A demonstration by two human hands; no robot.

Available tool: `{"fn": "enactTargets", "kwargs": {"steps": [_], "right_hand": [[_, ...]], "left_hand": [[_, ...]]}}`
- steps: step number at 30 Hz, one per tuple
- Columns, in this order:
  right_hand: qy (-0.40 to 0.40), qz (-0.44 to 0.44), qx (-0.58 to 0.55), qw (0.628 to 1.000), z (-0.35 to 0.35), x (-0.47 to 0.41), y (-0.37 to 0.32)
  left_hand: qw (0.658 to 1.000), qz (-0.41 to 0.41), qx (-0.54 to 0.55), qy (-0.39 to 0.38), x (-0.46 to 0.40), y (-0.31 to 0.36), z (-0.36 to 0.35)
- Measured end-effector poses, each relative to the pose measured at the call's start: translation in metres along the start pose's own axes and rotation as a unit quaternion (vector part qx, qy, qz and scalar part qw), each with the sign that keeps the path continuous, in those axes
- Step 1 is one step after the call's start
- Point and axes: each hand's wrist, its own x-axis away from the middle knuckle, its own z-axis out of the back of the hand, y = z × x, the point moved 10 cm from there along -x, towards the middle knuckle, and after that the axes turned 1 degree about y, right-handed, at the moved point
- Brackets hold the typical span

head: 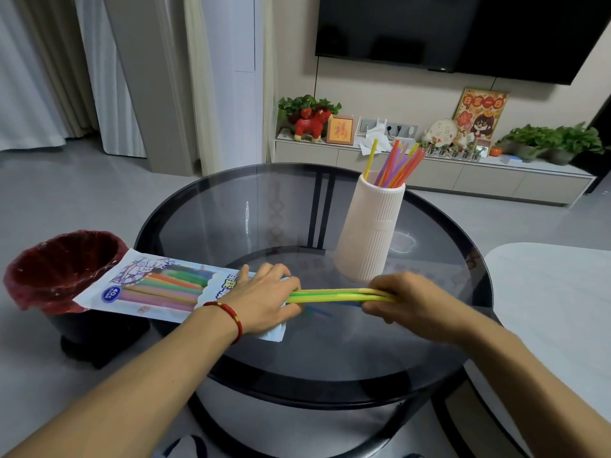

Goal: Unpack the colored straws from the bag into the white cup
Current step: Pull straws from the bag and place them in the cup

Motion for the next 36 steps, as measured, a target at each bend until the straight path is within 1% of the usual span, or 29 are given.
{"fn": "enactTargets", "kwargs": {"steps": [1, 2, 3, 4, 5, 6, 7, 8, 9, 10, 11, 13, 15, 17, 19, 20, 22, 25, 27, 30, 32, 33, 36], "right_hand": [[-0.007, -0.004, -0.077, 0.997, 0.006, 0.006, 0.005], [-0.013, -0.01, -0.168, 0.986, 0.011, 0.011, 0.01], [-0.017, -0.015, -0.267, 0.963, 0.015, 0.017, 0.016], [-0.018, -0.017, -0.368, 0.93, 0.016, 0.022, 0.021], [-0.021, -0.014, -0.461, 0.887, 0.015, 0.026, 0.025], [-0.021, -0.006, -0.532, 0.846, 0.013, 0.027, 0.027], [-0.015, 0.004, -0.581, 0.814, 0.009, 0.027, 0.027], [-0.005, 0.007, -0.614, 0.79, 0.003, 0.024, 0.025], [0.011, 0.001, -0.631, 0.776, -0.005, 0.019, 0.023], [0.03, -0.016, -0.631, 0.775, -0.014, 0.012, 0.019], [0.055, -0.036, -0.609, 0.791, -0.023, 0.005, 0.016], [0.102, -0.067, -0.535, 0.836, -0.037, -0.006, 0.006], [0.151, -0.068, -0.474, 0.865, -0.037, -0.014, -0.008], [0.217, -0.063, -0.434, 0.872, -0.019, -0.016, -0.011], [0.266, -0.068, -0.409, 0.87, 0.01, -0.01, -0.006], [0.277, -0.071, -0.396, 0.873, 0.026, -0.005, -0.004], [0.288, -0.065, -0.345, 0.891, 0.057, 0.007, -0.004], [0.326, -0.054, -0.226, 0.916, 0.1, 0.023, -0.008], [0.323, -0.052, -0.139, 0.935, 0.108, 0.02, -0.014], [0.251, -0.086, -0.055, 0.963, 0.079, 0.0, -0.014], [0.207, -0.102, -0.03, 0.973, 0.056, -0.01, -0.008], [0.2, -0.104, -0.025, 0.974, 0.052, -0.013, -0.005], [0.219, -0.096, -0.054, 0.969, 0.055, -0.015, 0.001]], "left_hand": [[1.0, -0.01, 0.0, -0.002, -0.001, 0.003, -0.001], [1.0, -0.019, 0.0, -0.003, -0.001, 0.007, -0.001], [1.0, -0.024, 0.0, -0.002, -0.001, 0.01, -0.001], [1.0, -0.025, 0.002, 0.003, -0.002, 0.013, 0.001], [1.0, -0.025, 0.008, 0.01, -0.003, 0.014, 0.003], [0.999, -0.025, 0.018, 0.019, -0.003, 0.016, 0.006], [0.999, -0.025, 0.029, 0.03, -0.004, 0.017, 0.01], [0.998, -0.026, 0.038, 0.039, -0.004, 0.018, 0.012], [0.998, -0.028, 0.042, 0.045, -0.004, 0.02, 0.013], [0.998, -0.032, 0.041, 0.045, -0.004, 0.022, 0.012], [0.998, -0.039, 0.04, 0.042, -0.004, 0.025, 0.01], [0.997, -0.055, 0.044, 0.036, -0.005, 0.034, 0.004], [0.996, -0.061, 0.052, 0.035, -0.005, 0.038, 0.002], [0.997, -0.055, 0.044, 0.036, -0.005, 0.035, 0.002], [0.998, -0.042, 0.025, 0.03, -0.003, 0.027, -0.002], [0.999, -0.037, 0.02, 0.025, -0.002, 0.024, -0.005], [0.999, -0.038, 0.022, 0.026, -0.002, 0.021, -0.008], [0.998, -0.042, 0.025, 0.036, -0.004, 0.023, -0.008], [0.998, -0.04, 0.02, 0.038, -0.005, 0.025, -0.008], [0.999, -0.036, 0.015, 0.034, -0.006, 0.025, -0.01], [0.999, -0.035, 0.009, 0.032, -0.005, 0.025, -0.01], [0.999, -0.036, 0.008, 0.032, -0.005, 0.026, -0.011], [0.999, -0.038, 0.009, 0.032, -0.005, 0.026, -0.011]]}}
